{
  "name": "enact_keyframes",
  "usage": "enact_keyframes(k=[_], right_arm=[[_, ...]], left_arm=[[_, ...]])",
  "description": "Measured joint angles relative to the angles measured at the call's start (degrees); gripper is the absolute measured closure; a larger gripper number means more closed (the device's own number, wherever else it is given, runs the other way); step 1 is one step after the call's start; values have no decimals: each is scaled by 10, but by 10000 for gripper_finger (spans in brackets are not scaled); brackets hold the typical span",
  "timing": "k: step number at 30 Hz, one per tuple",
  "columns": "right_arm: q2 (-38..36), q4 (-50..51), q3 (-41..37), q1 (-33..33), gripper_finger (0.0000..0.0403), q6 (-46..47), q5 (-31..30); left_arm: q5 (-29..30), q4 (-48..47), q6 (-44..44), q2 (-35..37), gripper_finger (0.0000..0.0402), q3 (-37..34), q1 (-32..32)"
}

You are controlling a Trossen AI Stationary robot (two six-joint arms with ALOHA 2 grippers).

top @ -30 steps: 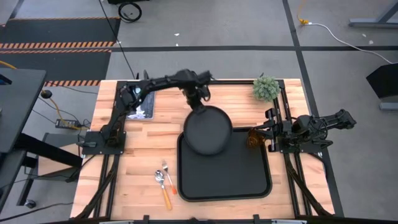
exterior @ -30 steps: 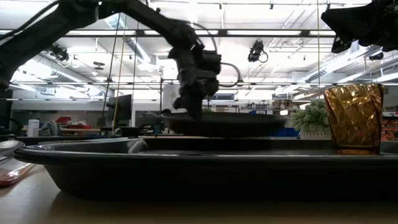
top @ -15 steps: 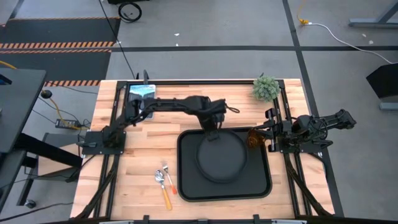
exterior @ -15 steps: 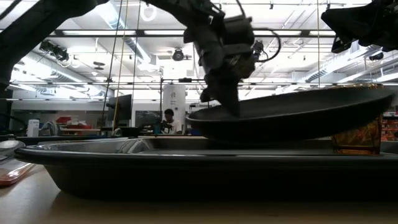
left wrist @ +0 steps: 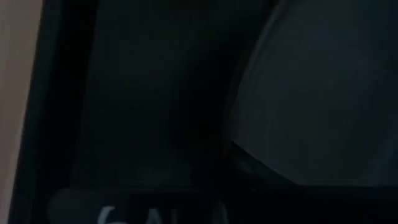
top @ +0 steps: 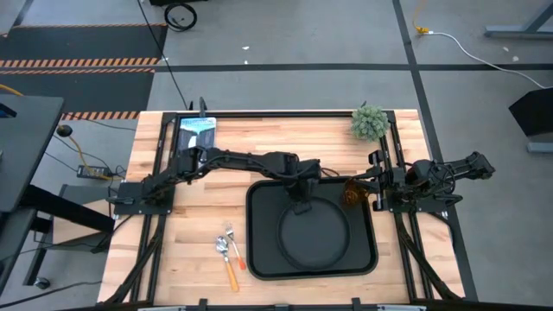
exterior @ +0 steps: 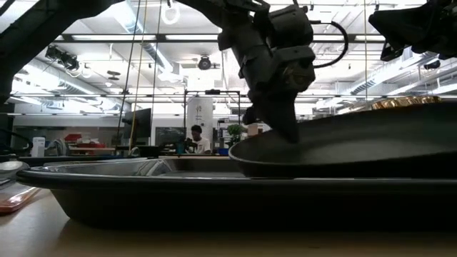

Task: Pick and place plate/cup/fork/spoon on tray
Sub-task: Put the black plate on the black tray to the bottom of the orange cup

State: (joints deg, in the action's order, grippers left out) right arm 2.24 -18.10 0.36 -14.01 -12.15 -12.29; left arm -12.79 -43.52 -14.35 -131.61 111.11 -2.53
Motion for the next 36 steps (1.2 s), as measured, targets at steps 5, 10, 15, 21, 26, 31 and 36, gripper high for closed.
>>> enact_keyframes(k=[5, 10, 15, 21, 26, 31, 36], right_arm=[[0, -2, 0, 0, 357, 0, 0], [0, -5, 0, 0, 357, 0, 0], [0, -2, 0, 0, 357, 0, 0], [0, -2, 0, 0, 357, 0, 0], [0, -2, 0, 0, 357, 0, 0], [0, -2, 0, 0, 357, 0, 0], [0, -2, 0, 0, 357, 0, 0]], left_arm=[[6, 22, 14, -1, 330, 0, -2], [-13, 15, 57, 0, 285, 0, -7], [-25, -61, 145, 21, 270, 0, -26], [21, -180, 198, 29, 269, 0, -45], [22, -206, 223, 1, 269, 0, -26], [21, -192, 288, 4, 269, 1, 16], [25, -192, 330, 3, 269, 1, 51]])
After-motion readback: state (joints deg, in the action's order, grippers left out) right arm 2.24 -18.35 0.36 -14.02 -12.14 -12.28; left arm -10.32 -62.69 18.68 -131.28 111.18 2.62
